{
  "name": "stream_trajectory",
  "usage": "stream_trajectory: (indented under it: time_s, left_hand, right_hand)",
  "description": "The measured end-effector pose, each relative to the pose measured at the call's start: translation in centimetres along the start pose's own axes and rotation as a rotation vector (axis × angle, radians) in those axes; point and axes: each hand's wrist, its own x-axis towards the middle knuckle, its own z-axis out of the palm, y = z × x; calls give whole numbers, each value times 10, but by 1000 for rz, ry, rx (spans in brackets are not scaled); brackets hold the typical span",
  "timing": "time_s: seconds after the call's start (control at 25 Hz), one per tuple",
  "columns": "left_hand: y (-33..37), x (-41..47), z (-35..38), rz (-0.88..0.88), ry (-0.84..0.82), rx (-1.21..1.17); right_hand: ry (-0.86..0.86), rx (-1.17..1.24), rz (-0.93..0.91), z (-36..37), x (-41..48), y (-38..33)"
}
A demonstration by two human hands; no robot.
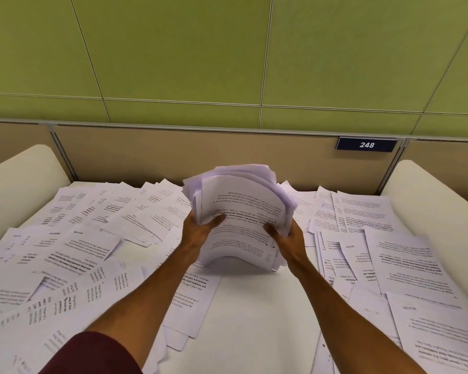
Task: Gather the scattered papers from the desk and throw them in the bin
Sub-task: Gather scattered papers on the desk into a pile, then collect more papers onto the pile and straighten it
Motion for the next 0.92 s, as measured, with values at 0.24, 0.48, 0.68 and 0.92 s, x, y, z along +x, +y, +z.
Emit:
stream_trajectory:
  time_s: [0.24, 0.48, 0.68, 0.92]
  left_hand:
    - [-8, -3, 5, -111, 113, -140]
    - [-2, 0, -2, 47, -120, 285]
    - [-62, -32, 21, -362, -486, -25]
    - [-95, -57, 70, -490, -614, -186]
  right_hand:
    - [12, 20, -31, 6, -8, -4]
    - [-19, 38, 167, -31, -8, 0]
    - [-145, -30, 431, -65, -42, 40]
    - [327, -281, 322, -141, -87, 54]
